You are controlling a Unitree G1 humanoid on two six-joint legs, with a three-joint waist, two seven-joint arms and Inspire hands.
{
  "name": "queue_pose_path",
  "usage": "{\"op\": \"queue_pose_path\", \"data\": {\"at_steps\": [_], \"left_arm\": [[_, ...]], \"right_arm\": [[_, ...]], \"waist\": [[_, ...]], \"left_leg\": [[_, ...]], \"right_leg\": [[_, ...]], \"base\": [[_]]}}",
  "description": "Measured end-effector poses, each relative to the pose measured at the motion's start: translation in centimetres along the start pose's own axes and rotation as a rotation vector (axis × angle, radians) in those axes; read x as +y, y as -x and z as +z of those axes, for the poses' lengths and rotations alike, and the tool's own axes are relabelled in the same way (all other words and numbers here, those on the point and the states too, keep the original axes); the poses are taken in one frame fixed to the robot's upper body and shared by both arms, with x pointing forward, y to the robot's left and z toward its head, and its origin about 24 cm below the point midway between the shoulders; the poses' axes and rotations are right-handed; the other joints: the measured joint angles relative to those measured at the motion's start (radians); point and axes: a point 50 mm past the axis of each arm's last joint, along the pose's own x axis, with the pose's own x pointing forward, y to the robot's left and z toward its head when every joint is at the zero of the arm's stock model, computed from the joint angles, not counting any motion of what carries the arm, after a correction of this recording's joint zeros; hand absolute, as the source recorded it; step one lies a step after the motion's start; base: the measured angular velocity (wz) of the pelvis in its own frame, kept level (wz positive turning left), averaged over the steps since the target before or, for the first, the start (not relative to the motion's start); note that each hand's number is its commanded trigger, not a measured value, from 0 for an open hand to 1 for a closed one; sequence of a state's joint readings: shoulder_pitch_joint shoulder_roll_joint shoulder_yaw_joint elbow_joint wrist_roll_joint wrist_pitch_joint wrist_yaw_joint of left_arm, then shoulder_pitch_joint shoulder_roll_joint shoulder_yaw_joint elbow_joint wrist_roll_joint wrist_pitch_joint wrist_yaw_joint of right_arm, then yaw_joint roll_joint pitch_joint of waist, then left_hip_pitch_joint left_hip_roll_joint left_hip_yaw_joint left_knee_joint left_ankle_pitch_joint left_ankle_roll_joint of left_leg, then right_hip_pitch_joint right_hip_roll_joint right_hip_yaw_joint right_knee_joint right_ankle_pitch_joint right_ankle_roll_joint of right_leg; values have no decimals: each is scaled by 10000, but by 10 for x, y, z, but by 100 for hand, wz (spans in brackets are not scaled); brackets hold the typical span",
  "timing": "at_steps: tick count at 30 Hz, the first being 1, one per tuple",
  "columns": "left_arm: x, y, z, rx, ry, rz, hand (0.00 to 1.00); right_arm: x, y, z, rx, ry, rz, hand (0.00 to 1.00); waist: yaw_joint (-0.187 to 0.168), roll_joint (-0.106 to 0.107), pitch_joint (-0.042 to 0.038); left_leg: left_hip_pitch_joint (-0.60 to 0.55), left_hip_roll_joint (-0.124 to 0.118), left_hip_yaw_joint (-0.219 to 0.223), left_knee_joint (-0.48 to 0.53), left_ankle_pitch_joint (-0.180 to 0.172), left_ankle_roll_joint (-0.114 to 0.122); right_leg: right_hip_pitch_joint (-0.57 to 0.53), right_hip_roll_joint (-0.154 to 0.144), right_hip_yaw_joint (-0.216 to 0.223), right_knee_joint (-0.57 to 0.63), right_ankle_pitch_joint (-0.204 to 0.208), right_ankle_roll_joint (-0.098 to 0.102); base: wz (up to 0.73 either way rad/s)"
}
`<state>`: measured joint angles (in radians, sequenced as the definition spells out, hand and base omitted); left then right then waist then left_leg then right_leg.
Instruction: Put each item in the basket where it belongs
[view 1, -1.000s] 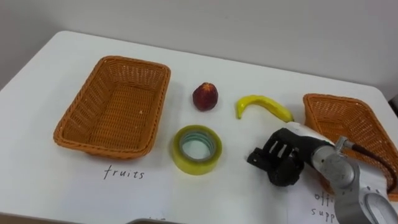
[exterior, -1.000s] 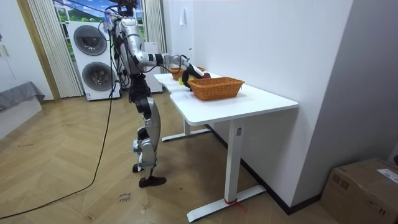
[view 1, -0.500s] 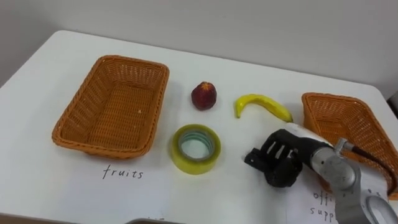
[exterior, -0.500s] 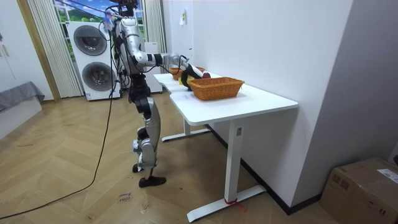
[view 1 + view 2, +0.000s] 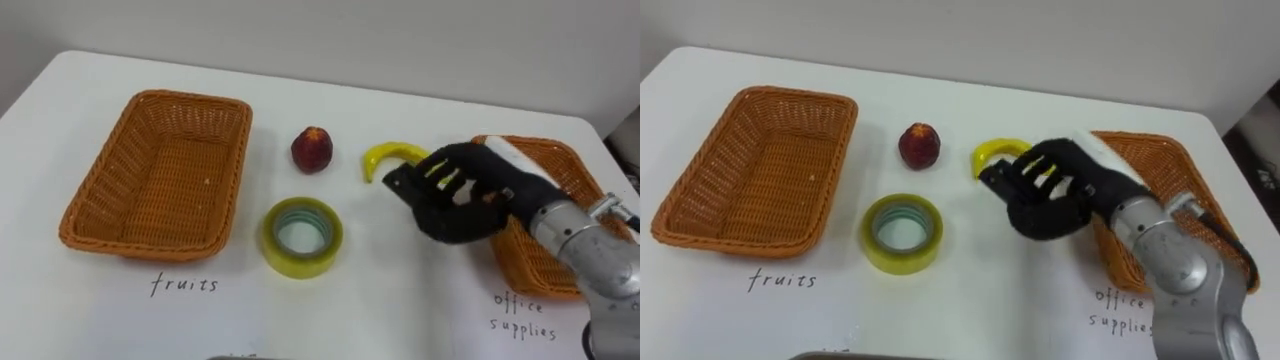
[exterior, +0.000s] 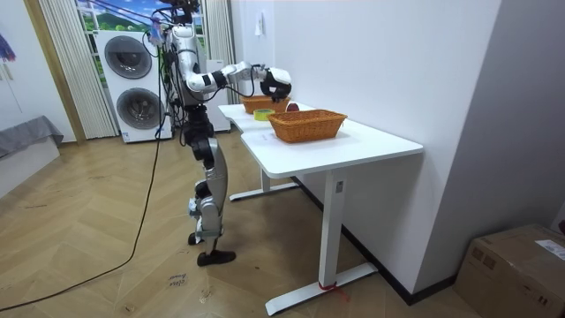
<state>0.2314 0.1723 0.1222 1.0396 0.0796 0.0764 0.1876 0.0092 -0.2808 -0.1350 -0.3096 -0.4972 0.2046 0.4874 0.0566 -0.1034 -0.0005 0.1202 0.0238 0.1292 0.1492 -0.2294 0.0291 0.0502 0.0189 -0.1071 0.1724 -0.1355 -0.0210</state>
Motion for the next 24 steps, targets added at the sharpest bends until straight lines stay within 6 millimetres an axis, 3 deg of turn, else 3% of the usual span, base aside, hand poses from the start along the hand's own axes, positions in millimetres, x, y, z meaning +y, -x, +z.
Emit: {"op": "queue_pose_path", "data": {"at_steps": [7,15,24], "left_arm": [[-3,1,-6,31,25,-78,0],[-1,4,-24,474,-60,-48,0],[3,4,-21,364,214,119,0]], "right_arm": [[-16,4,-1,-326,-209,-1434,100],[-26,6,1,-748,-699,-2852,100],[-34,9,1,-975,-1079,-3880,100]], "waist": [[-30,-5,-1],[-300,-12,4],[-408,-37,-9]], "left_leg": [[17,3,7,-5,-1,-1],[-35,6,-16,11,-4,-2],[-19,4,-16,24,-3,-3]], "right_leg": [[5,-4,-4,17,0,0],[-16,-11,-60,7,0,0],[-5,-11,-22,9,0,0]], "base": [[-1],[0],[0]]}}
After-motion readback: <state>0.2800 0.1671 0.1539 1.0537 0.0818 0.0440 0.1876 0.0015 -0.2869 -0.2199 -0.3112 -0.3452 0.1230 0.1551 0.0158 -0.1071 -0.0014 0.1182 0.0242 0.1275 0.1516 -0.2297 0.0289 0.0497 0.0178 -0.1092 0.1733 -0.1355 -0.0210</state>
